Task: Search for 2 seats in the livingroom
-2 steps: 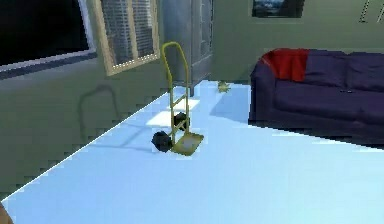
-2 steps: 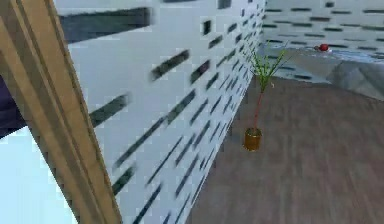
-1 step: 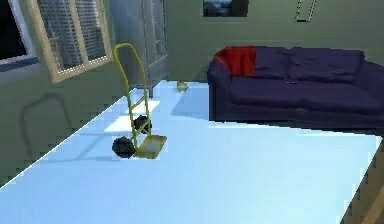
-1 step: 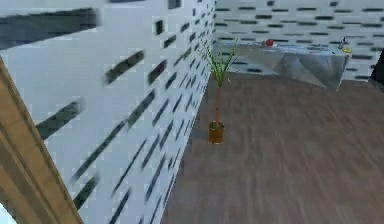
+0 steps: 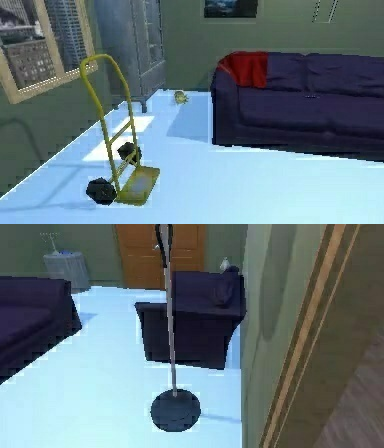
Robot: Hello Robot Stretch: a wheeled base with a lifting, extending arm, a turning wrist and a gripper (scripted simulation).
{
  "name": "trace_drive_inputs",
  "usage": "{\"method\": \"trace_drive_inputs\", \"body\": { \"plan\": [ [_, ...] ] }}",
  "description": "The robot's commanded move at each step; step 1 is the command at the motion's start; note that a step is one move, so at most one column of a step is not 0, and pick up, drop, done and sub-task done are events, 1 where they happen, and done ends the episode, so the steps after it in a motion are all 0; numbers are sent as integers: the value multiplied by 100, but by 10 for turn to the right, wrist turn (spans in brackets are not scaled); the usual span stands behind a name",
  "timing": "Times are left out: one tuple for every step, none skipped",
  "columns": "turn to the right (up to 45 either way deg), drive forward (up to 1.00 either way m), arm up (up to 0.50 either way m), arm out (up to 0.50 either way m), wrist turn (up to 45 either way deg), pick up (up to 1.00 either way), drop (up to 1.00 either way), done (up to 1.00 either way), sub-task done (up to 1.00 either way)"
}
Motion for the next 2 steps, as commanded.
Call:
{"method": "trace_drive_inputs", "body": {
  "plan": [
    [450,0,0,0,0,0,0,0,0],
    [90,0,0,0,0,0,0,0,0]
  ]
}}
